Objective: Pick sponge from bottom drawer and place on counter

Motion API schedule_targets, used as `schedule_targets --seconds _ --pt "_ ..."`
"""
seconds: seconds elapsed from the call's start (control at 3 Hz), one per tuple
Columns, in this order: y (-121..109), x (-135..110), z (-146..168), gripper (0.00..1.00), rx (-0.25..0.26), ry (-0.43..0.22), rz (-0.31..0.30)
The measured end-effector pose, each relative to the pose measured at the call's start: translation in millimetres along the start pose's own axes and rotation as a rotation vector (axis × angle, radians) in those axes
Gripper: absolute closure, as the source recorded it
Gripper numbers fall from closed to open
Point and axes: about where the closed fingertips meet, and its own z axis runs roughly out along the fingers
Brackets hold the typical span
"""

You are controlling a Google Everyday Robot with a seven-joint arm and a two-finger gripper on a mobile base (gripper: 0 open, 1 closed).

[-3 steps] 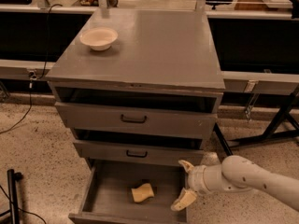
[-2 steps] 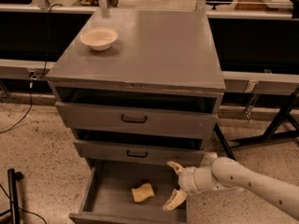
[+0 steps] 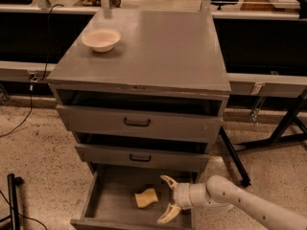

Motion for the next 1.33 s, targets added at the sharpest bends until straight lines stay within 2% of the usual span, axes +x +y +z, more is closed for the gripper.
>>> schedule_targets --seconds 0.33,0.67,1.0,1.33 --pt "5 5 7 0.0 -0.005 -0.009 0.006" --pt "-9 9 24 0.0 -0.004 -0.01 0.005" --pt "-34 33 42 0.0 0.078 -0.019 0.008" --pt "-50 73 65 0.0 0.154 -0.024 0.042"
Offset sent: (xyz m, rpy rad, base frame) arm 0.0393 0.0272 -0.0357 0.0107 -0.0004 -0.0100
